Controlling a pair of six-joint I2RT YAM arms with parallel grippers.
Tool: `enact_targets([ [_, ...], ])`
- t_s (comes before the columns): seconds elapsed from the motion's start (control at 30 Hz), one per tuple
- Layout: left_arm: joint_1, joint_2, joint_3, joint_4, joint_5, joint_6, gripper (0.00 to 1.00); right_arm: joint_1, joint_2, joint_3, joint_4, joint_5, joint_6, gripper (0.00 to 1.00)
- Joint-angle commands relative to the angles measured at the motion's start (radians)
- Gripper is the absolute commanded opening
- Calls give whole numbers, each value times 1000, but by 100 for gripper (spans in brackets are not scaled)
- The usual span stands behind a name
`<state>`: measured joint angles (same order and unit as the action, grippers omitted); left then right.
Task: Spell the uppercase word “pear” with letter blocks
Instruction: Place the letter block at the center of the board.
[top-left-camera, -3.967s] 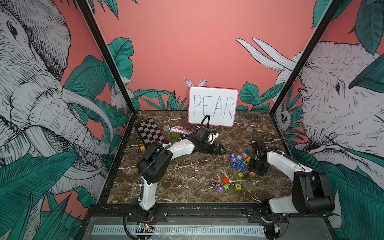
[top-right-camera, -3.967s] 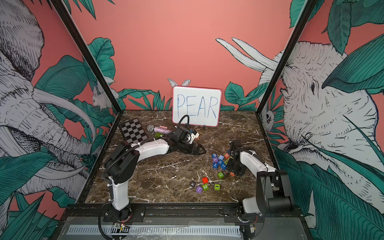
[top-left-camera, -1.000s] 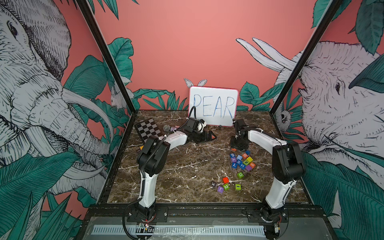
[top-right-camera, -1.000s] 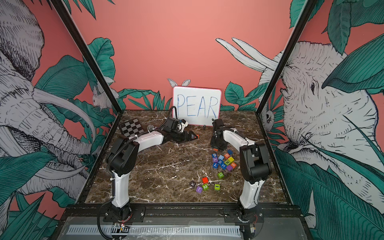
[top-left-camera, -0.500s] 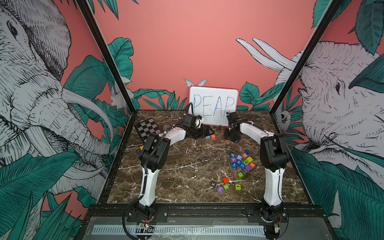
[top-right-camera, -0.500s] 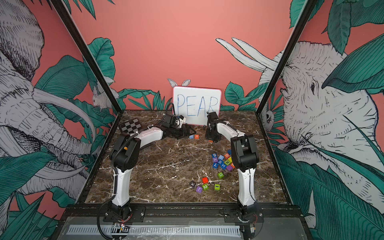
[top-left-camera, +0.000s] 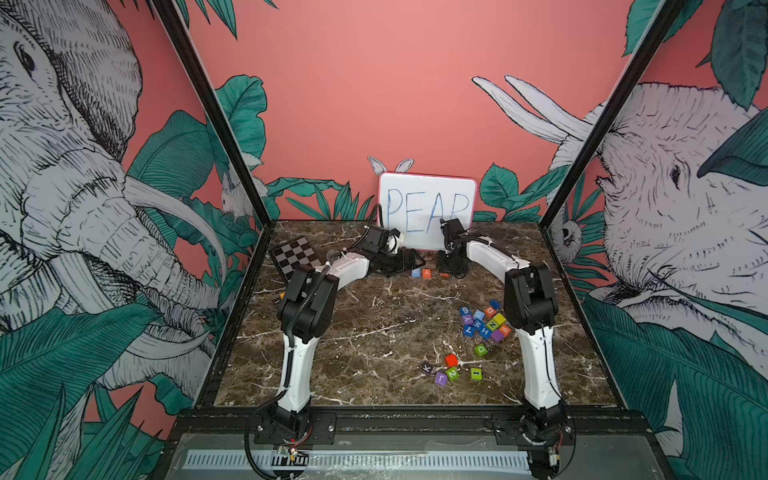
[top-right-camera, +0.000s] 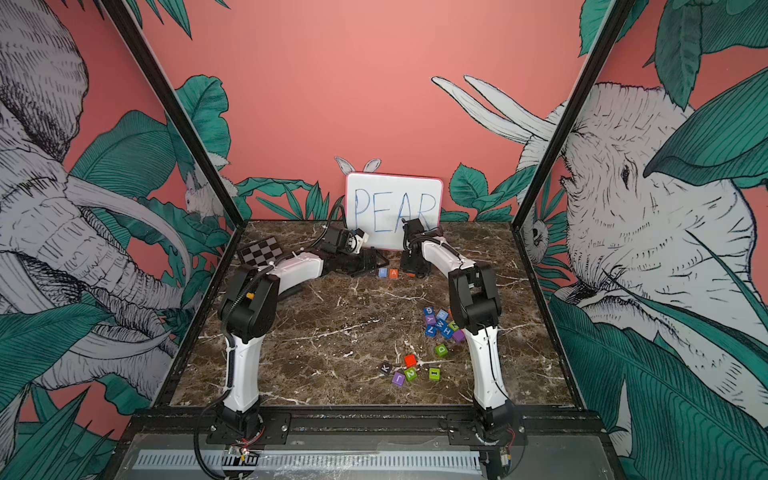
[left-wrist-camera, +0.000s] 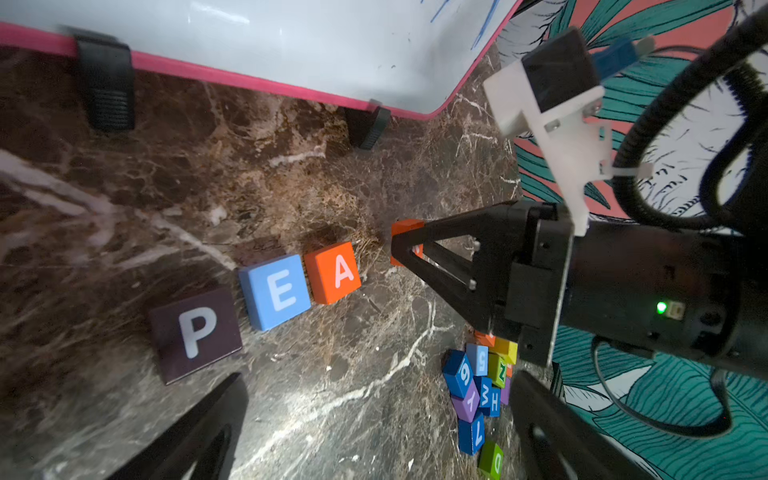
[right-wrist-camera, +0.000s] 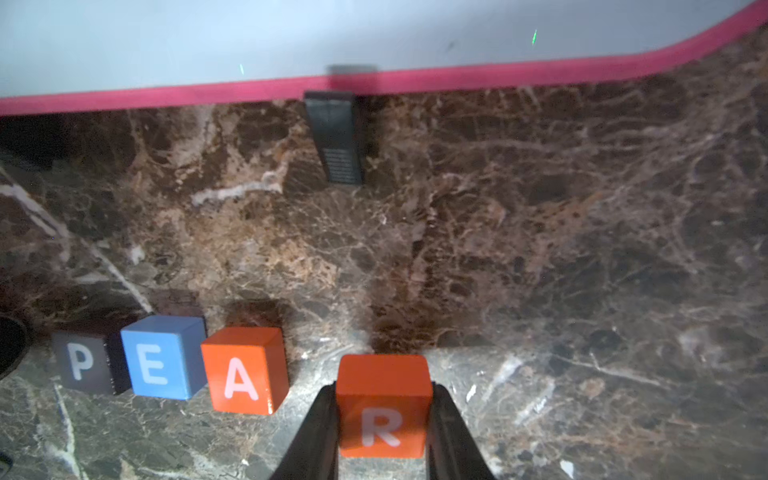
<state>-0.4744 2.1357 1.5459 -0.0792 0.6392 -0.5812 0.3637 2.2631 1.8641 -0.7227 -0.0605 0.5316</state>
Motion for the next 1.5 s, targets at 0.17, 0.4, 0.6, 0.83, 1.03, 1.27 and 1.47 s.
enact_targets([
  [0.17,7,-32,1,-18,6,15,99,16,38,43,-35,5,-23,30],
  [0.4,8,-44,-4,-19,4,18,99,23,65,89,-71,17,-57,30],
  [0.6,10,-49,-13,-13,4,15,99,31,82,113,-86,6,-65,30],
  [0.83,9,-55,-20,-7,5,15,99,35,90,125,-92,3,-71,31],
  [1.03,10,-63,-29,-2,5,14,99,38,94,130,-97,3,-74,32],
  [1.27,10,-71,-38,5,5,11,99,43,98,136,-97,4,-76,32],
  [1.47,10,-77,-44,7,5,11,99,44,99,139,-100,4,-78,34],
])
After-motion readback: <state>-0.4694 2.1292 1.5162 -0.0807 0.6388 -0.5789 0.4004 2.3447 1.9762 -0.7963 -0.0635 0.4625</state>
